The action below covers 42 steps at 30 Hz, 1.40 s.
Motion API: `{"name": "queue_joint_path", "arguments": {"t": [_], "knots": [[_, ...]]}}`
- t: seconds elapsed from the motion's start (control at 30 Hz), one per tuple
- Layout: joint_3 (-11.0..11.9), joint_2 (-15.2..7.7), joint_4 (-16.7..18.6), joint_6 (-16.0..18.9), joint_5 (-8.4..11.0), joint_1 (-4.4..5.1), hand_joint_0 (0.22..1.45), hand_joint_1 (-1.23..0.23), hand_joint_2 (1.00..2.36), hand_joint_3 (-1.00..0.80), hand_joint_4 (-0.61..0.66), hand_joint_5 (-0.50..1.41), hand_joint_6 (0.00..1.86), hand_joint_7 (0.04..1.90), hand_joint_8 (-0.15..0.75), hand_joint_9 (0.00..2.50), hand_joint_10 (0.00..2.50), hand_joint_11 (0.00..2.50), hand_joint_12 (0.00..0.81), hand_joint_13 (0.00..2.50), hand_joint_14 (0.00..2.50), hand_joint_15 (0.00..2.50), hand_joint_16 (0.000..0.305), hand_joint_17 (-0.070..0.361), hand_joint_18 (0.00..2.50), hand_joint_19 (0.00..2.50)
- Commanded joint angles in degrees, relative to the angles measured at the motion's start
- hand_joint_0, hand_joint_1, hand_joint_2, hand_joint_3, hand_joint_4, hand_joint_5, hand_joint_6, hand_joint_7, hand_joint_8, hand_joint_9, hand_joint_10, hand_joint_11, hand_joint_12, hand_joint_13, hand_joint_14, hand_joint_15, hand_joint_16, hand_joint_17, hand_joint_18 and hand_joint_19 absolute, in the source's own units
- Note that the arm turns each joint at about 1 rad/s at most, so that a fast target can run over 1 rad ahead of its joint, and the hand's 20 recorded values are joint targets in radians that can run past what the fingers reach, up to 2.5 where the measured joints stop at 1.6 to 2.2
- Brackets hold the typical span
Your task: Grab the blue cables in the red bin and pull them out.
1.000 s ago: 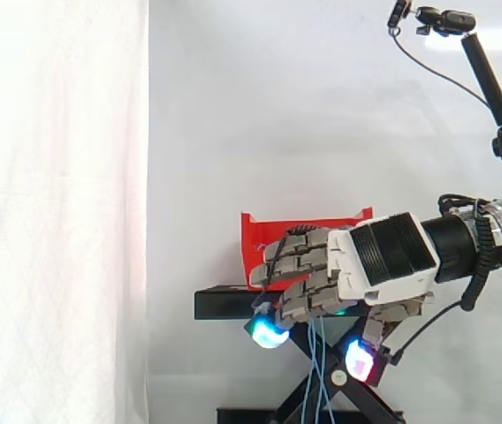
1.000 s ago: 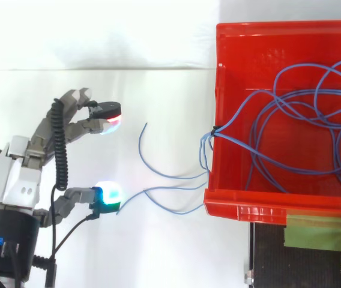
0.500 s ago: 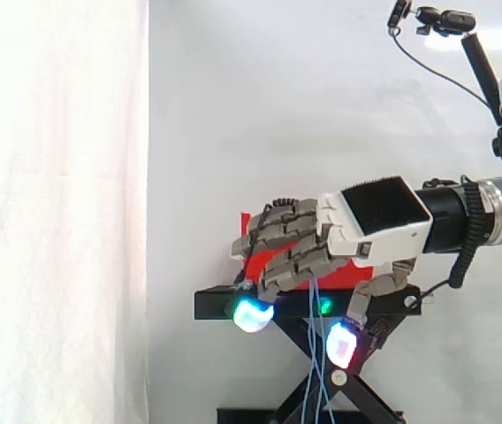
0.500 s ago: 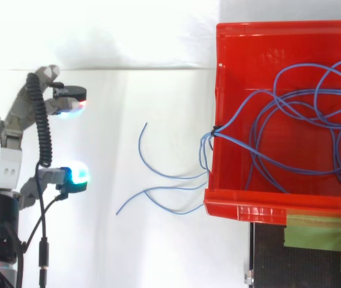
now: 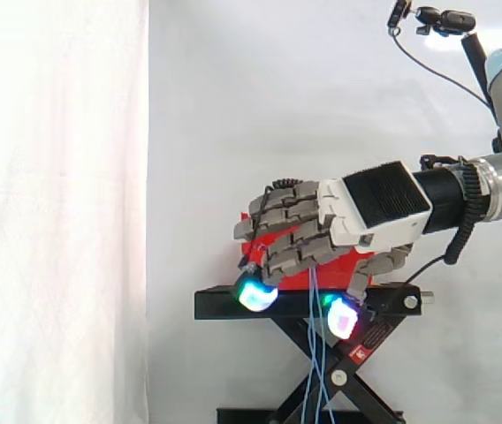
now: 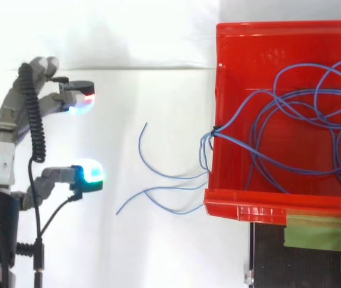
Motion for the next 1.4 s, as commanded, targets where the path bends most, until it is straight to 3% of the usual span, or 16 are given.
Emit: {"name": "queue_joint_path", "arguments": {"t": [0.0, 0.27, 0.43, 0.63, 0.67, 0.7, 0.8, 1.07, 1.2, 1.27, 1.37], "knots": [[0.5, -0.1, -4.0, -1.7, 0.13, -0.24, 0.68, -0.98, 1.0, -1.0, 0.17, 0.65, 0.0, 0.72, 0.265, 0.69, 0.02, 0.57, 0.364, 0.32, 0.01, 0.13, 0.053, 0.119, 0.26, 0.23], [0.4, -0.1, -5.1, -2.3, -0.22, -1.38, 0.69, -0.97, 1.0, -1.0, 0.18, 0.65, 0.0, 0.72, 0.265, 0.69, 0.02, 0.56, 0.365, 0.33, 0.0, 0.13, 0.053, 0.119, 0.26, 0.24], [0.3, -0.1, -2.4, -6.7, -0.31, -1.47, 0.69, -0.96, 1.0, -1.0, 0.17, 0.65, 0.0, 0.71, 0.263, 0.69, 0.02, 0.56, 0.365, 0.32, 0.01, 0.13, 0.053, 0.119, 0.26, 0.23], [-0.1, -0.1, -1.9, -8.0, -0.31, -1.99, 0.69, -0.96, 1.0, -1.0, 0.18, 0.66, 0.01, 0.7, 0.264, 0.7, 0.02, 0.56, 0.364, 0.32, 0.0, 0.13, 0.053, 0.119, 0.26, 0.24], [-1.1, -0.1, -1.1, -8.0, -0.31, -2.08, 0.69, -0.96, 1.0, -1.0, 0.19, 0.66, 0.0, 0.7, 0.264, 0.7, 0.02, 0.56, 0.364, 0.32, 0.01, 0.13, 0.053, 0.119, 0.26, 0.24], [-3.0, -0.1, 2.7, -7.8, -0.4, -2.35, 0.7, -0.96, 1.0, -1.0, 0.19, 0.66, 0.01, 0.7, 0.268, 0.71, 0.02, 0.56, 0.363, 0.33, 0.0, 0.13, 0.053, 0.118, 0.26, 0.24], [-3.4, -0.1, 5.5, -7.8, -0.75, -2.61, 0.7, -0.96, 1.0, -1.0, 0.19, 0.67, 0.01, 0.69, 0.268, 0.71, 0.02, 0.57, 0.362, 0.33, 0.01, 0.13, 0.052, 0.118, 0.26, 0.24], [-3.0, -0.1, 5.4, -7.7, -2.6, -3.66, 0.7, -0.96, 1.0, -1.0, 0.19, 0.67, 0.01, 0.7, 0.265, 0.71, 0.02, 0.57, 0.361, 0.33, 0.01, 0.13, 0.052, 0.117, 0.26, 0.23], [-2.0, -0.1, 4.9, -7.8, -4.27, -4.63, 0.7, -0.96, 1.0, -1.0, 0.2, 0.67, 0.01, 0.69, 0.267, 0.72, 0.02, 0.57, 0.362, 0.33, 0.0, 0.13, 0.052, 0.117, 0.26, 0.24], [-1.9, -0.1, 4.9, -7.8, -4.44, -4.72, 0.7, -0.96, 1.0, -1.0, 0.19, 0.68, 0.01, 0.7, 0.267, 0.72, 0.02, 0.57, 0.362, 0.33, 0.0, 0.13, 0.052, 0.118, 0.26, 0.24], [-1.9, -0.1, 4.9, -7.8, -4.97, -5.6, 0.7, -0.96, 1.0, -1.0, 0.18, 0.69, 0.01, 0.72, 0.266, 0.72, 0.02, 0.56, 0.362, 0.33, 0.0, 0.13, 0.052, 0.117, 0.26, 0.23]]}}
